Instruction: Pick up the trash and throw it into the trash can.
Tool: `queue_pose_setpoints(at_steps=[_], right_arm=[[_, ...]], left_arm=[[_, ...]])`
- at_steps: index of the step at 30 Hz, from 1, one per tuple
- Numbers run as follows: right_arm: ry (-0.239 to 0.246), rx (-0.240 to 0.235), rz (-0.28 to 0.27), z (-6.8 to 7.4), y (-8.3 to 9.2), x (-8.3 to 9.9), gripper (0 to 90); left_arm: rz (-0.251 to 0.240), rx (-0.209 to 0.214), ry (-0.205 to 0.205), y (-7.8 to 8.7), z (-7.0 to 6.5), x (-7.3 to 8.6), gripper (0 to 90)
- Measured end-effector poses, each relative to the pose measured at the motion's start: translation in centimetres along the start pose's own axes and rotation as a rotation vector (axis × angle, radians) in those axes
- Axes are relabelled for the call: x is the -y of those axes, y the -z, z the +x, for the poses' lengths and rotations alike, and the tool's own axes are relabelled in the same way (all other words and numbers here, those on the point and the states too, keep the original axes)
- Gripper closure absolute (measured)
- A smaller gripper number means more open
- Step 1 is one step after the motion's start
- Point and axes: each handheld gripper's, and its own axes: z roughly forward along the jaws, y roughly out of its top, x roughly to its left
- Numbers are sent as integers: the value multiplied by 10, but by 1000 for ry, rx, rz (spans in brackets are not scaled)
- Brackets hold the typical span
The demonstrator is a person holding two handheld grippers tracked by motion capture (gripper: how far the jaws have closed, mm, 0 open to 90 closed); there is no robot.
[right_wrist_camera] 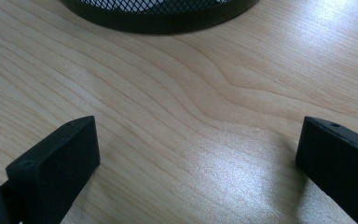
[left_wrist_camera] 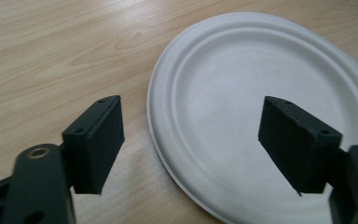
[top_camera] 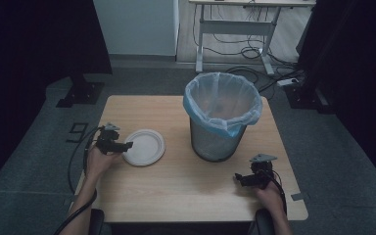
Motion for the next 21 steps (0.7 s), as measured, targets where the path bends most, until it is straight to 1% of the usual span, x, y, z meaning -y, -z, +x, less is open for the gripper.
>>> queue_pose_setpoints(at_steps=[2, 3, 4, 7, 12, 14, 15, 16, 17, 19, 20, 21], right_arm=[[0, 0, 0, 0, 0, 0, 0], [0, 0, 0, 0, 0, 0, 0], [0, 0, 0, 0, 0, 0, 0], [-1, 0, 2, 0, 0, 0, 0], [0, 1, 1, 0, 0, 0, 0], [0, 0, 2, 0, 0, 0, 0], [-1, 0, 2, 0, 0, 0, 0], [-1, 0, 2, 0, 0, 0, 0], [-1, 0, 2, 0, 0, 0, 0], [0, 0, 0, 0, 0, 0, 0], [0, 0, 0, 0, 0, 0, 0], [0, 0, 0, 0, 0, 0, 0]], left_arm=[[4, -3, 5, -4, 2, -2, 263], [4, -4, 10, -6, 4, -2, 297], [4, -8, 22, -10, 6, -2, 312], [5, -11, 34, -14, 9, -1, 355], [23, -28, 51, -26, 14, 5, 398], [27, -30, 53, -28, 15, 6, 401], [37, -31, 53, -30, 15, 7, 401], [38, -39, 43, -32, 14, 9, 396], [29, -40, 49, -32, 14, 10, 397], [29, -42, 50, -32, 14, 10, 405], [29, -43, 49, -32, 14, 10, 416], [28, -43, 50, -32, 14, 10, 448]])
